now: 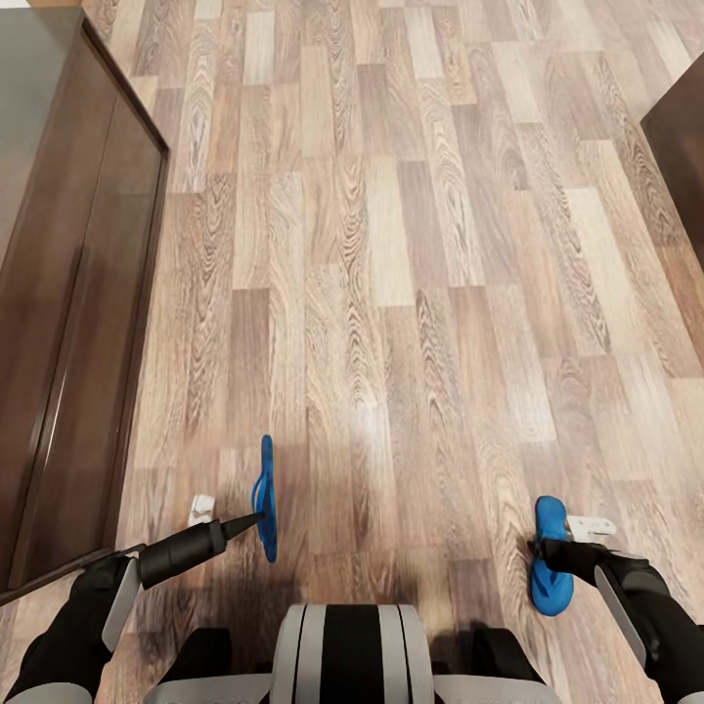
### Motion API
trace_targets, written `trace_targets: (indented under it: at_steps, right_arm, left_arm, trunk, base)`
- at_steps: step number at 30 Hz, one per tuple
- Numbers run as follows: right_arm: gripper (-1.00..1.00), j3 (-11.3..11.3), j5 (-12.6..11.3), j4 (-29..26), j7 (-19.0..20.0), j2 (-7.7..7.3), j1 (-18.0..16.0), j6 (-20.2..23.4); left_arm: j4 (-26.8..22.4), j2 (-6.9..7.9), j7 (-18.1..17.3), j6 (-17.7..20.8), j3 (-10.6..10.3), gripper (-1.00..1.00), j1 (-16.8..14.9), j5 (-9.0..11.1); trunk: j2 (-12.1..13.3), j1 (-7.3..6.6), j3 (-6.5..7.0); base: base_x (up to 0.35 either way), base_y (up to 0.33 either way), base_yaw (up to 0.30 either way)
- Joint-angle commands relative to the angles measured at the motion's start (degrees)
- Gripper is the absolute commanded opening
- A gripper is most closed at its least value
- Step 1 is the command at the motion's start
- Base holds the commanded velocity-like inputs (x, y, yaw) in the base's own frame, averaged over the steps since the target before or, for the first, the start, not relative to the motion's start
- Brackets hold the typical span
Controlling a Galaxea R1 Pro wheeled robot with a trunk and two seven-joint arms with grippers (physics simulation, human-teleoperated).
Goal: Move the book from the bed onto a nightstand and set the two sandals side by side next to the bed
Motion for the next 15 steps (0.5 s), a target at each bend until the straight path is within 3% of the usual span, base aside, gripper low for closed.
trace_targets:
  at_steps: [1, 7, 15]
  right_arm:
    - [1.00, -0.07, -0.49, -0.06, 0.03, 0.00, -0.02, 0.31]
    - [1.00, -0.12, -0.49, -0.06, 0.03, 0.00, -0.01, 0.31]
    - [1.00, -0.19, -0.49, -0.06, 0.04, 0.00, -0.01, 0.31]
  left_arm:
    - [0.00, -0.01, -0.22, 0.46, 0.03, -1.00, -0.02, 0.19]
    - [0.00, -0.03, -0.22, 0.46, 0.03, -1.00, -0.02, 0.19]
    - [0.00, -0.02, -0.22, 0.46, 0.03, -1.00, -0.02, 0.19]
  trunk:
    - [-0.01, -0.01, -0.03]
    - [-0.01, -0.01, -0.03]
    - [-0.11, 0.17, -1.58]
  base:
    - [0.000, 0.000, 0.000]
    - [0.000, 0.000, 0.000]
    - [0.000, 0.000, 0.000]
